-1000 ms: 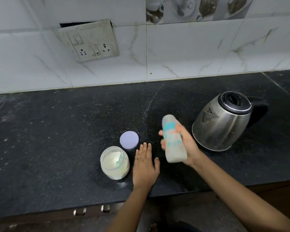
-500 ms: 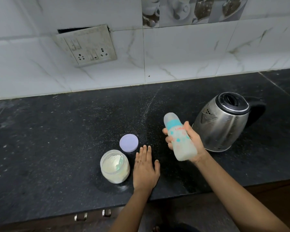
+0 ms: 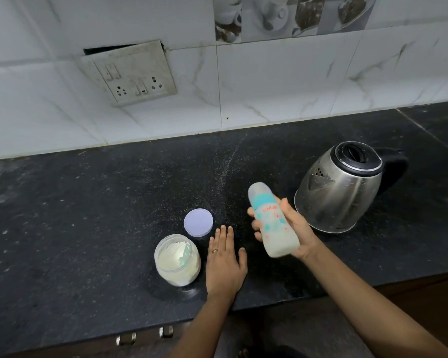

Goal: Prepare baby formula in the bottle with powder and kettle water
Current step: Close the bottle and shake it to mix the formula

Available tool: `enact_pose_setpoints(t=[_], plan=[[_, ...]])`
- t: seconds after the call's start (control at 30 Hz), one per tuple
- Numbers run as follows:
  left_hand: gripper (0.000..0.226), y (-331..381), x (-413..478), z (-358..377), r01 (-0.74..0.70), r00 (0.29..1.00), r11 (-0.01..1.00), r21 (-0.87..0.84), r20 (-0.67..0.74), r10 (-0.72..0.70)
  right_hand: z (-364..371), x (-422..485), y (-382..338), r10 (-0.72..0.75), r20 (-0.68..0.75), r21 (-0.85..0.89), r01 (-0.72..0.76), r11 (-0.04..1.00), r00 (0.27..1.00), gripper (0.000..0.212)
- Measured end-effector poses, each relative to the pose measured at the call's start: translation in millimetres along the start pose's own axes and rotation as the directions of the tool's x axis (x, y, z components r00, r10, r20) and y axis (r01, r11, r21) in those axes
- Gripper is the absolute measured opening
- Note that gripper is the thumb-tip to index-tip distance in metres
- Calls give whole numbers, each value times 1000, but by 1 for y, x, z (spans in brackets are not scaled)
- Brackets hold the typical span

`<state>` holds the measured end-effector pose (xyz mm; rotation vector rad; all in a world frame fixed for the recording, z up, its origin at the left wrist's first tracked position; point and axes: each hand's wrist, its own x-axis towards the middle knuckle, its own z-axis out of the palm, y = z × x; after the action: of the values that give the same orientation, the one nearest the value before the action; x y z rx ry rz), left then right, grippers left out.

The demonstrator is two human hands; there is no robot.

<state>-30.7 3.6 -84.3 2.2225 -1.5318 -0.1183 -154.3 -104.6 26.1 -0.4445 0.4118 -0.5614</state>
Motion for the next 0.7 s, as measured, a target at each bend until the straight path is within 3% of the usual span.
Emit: enact_pose_setpoints(t=[0.1,0.13,0.23,0.37,0.43,0.5,0.57,0.63,0.7], plan=[[61,1,0,1,12,1000,1000,-1,7,-12,-10,6,-3,-93,-100,94,102,990,991,87],[61,1,0,0,10,1000,1000,-7,7,-10,-11,6,-5,-68,-67,101,75,992,995,92],[61,0,1,0,6,1000,1000,-17,6,-6,-10,2,-9,3,138,-126,14,992,990,94],[61,0,1,1,9,1000,1000,-23,-10,-9,-9,18,-24,-43,-35,-16,42,999,998,111],[61,0,0,1,1,1000,1000,-25,-15,-2,-3,16,-23,6,53,-73,-2,997,999,99],[61,0,0,1,6,1000,1000,-26,-7,-6,-2,14,-21,-41,83,-104,49,993,996,95],[61,0,1,2,12,1000,1000,-22,-2,-12,-5,22,-23,-78,4,31,78,996,997,109],[61,0,1,2,4,1000,1000,-14,1,-4,-8,23,-18,-9,-10,184,11,983,1000,108],[61,0,1,1,-6,1000,1000,-14,-1,6,-6,15,-9,42,94,42,-46,998,995,92]])
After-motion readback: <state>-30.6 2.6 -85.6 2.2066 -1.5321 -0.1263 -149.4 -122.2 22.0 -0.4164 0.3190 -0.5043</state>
